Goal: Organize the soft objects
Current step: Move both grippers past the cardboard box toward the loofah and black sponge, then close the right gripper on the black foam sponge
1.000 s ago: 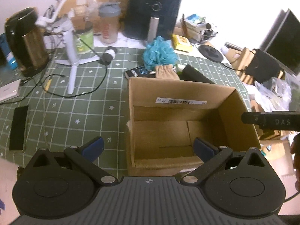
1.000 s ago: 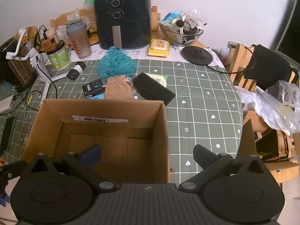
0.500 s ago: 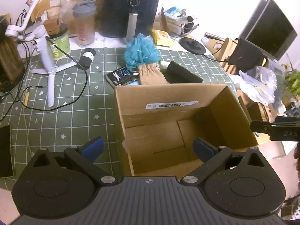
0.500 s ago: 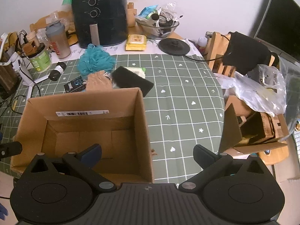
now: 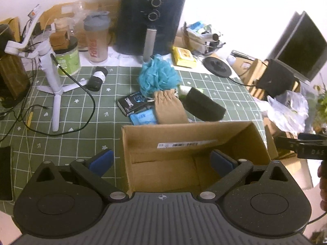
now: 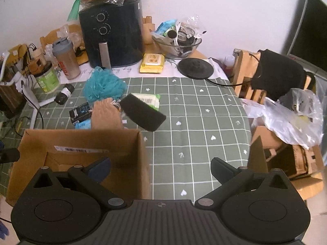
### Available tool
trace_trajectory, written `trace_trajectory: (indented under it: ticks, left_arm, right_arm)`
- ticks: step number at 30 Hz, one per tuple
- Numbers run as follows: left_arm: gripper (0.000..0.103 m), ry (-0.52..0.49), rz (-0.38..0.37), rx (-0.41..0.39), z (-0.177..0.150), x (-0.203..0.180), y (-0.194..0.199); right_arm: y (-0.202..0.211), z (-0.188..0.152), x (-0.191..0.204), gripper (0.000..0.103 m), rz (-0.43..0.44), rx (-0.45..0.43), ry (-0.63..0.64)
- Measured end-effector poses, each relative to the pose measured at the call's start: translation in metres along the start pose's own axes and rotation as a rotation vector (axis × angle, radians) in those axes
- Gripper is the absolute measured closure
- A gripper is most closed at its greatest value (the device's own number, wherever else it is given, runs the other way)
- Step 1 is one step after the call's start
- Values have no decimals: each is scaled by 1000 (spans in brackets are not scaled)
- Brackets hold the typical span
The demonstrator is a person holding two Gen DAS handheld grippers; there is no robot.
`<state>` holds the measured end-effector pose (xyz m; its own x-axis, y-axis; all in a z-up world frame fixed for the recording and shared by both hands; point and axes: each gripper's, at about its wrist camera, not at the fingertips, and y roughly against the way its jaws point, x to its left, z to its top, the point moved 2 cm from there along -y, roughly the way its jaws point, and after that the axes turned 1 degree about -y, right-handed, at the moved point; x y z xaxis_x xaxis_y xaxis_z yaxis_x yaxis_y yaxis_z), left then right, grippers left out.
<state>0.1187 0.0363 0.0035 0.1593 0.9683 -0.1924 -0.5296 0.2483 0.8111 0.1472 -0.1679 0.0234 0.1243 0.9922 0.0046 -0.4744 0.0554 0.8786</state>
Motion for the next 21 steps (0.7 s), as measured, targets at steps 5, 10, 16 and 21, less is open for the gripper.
trace_trajectory:
  ticks: [5,10,16,21]
  left_arm:
    - [0,25,30,-16,7,-6,-1]
    - [0,27,101,-14,11,-13,-5]
    - [0,17,114,-22,15,-22,-8]
    - [0,17,109,-2,19,-24,-16]
  right_arm:
    - [-10,5,-21,0,-32,-32,1]
    - [-18,8,-35,0,38,-84,51]
    - [-38,18,-41,0,129,-22,87]
    - [-47,32,-42,0,160,-16,102]
